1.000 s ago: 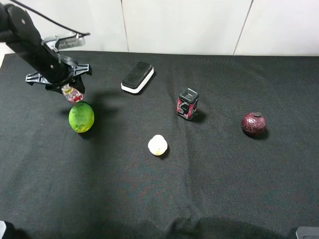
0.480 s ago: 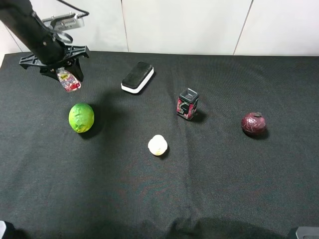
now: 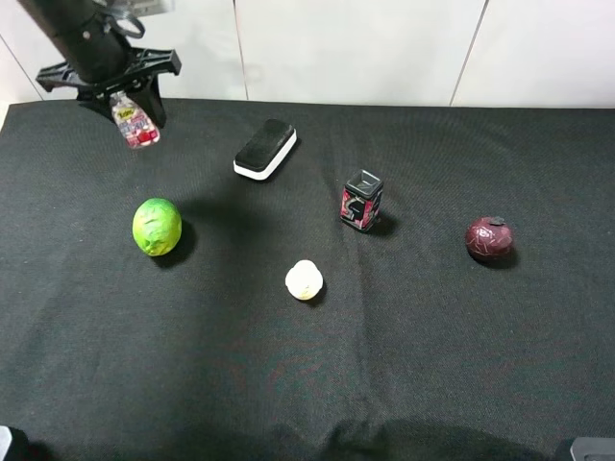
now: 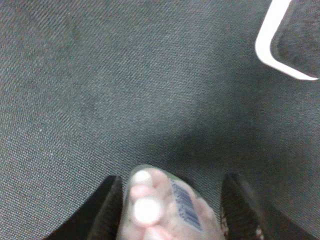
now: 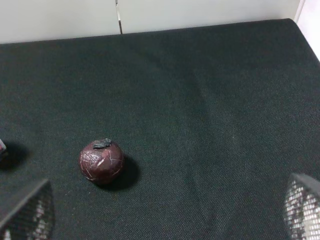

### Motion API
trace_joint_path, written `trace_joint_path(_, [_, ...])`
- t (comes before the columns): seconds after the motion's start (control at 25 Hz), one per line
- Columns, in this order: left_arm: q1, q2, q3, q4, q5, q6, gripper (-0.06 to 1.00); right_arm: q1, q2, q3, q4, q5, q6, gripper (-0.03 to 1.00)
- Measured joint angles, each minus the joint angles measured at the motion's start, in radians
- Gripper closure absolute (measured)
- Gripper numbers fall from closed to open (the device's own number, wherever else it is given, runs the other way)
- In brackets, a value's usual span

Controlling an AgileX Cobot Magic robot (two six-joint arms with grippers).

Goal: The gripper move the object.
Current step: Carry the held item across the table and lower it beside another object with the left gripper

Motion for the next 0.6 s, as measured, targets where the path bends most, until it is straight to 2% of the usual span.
trace_joint_path(0.16, [-0.051, 0.0, -0.059, 0.042, 0.037, -0.034, 0.52, 0.0, 0.0, 0.0, 0.0, 0.0, 0.0, 0.27])
trace_joint_path(0.6, [-0.185, 0.0, -0.178, 0.056, 0.113, -0.079, 0.52, 0.0, 0.0, 0.0, 0.0, 0.0, 0.0, 0.27])
